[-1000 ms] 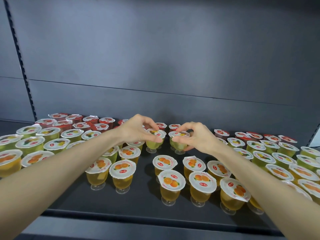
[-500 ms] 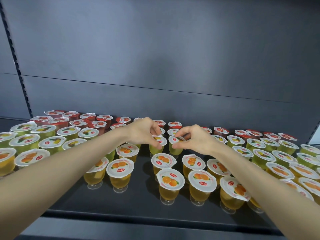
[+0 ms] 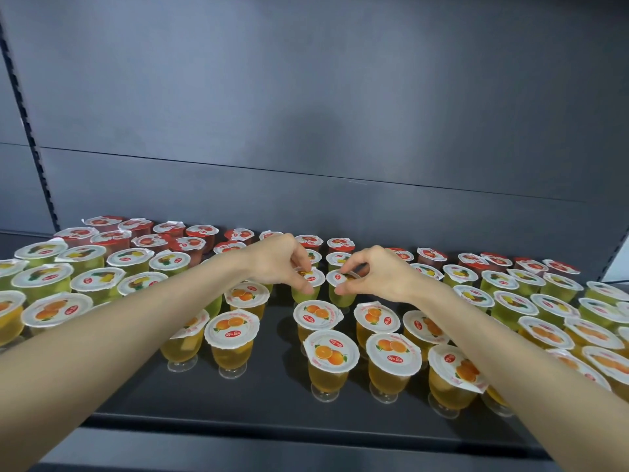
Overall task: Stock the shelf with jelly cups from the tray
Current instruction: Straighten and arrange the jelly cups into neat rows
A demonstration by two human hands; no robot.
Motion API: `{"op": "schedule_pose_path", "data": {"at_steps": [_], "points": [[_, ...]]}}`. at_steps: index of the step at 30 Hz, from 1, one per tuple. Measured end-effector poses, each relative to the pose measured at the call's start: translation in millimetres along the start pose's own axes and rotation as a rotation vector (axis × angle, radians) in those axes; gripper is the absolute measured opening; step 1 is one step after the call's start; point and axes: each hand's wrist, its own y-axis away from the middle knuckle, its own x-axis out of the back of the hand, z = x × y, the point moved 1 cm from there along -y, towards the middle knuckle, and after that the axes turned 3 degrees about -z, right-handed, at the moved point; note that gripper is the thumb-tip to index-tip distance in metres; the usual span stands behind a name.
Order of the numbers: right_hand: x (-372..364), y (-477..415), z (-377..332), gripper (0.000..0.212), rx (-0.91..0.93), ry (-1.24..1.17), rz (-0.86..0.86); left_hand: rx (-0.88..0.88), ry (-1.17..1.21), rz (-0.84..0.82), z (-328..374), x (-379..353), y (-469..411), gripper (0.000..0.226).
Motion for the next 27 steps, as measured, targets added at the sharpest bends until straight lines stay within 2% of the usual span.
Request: {"op": "schedule_pose_path", "data": {"at_steps": [22,27], "points": [[0.7,4.4,-8.6,0.035,0.013,0.056,-0.004,-0.007,-0.021,0.033,-5.8,-1.0,5.1,0.034],[8.2,20.2,-17.1,0.031,0.048,0.104,0.063,-0.051,-0.075,0.127,5.1,4.0,15.4,0.032]]}}
